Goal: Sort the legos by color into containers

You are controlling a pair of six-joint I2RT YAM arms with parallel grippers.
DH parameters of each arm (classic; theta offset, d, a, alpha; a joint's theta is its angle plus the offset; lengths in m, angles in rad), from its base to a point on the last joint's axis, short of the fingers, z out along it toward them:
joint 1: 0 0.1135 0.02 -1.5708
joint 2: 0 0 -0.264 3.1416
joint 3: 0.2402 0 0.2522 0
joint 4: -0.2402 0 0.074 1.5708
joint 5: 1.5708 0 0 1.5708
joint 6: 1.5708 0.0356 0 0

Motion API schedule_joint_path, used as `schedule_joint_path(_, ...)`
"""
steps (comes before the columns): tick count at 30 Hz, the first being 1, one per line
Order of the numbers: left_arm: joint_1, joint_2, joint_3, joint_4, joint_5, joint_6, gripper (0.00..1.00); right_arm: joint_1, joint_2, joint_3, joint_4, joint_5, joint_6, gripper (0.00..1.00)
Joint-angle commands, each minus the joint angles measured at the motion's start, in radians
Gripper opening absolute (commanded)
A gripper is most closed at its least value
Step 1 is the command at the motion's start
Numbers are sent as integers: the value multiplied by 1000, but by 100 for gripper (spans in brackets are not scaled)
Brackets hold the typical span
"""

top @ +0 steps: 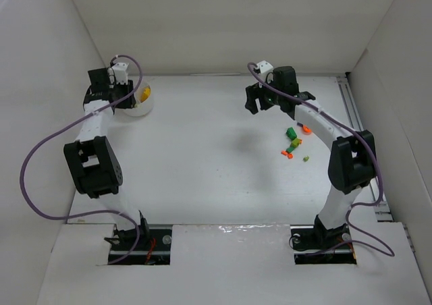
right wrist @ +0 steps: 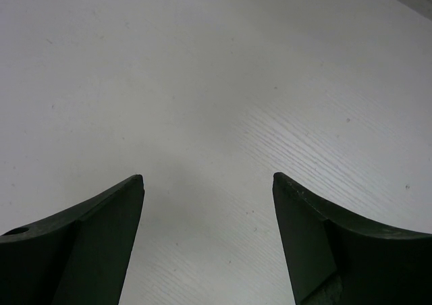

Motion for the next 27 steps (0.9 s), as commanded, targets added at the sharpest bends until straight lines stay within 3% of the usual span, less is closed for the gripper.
schedule_joint_path(1,19,13,85,7,-9,30,1,-5,9,58,8,-19,8,82)
schedule_joint_path(17,28,165,250,-22,12,62,1,-5,27,78,-1,-19,8,82)
schedule_joint_path(27,37,209,280,-33,21,62,4,-5,36,78,-1,-19,8,82)
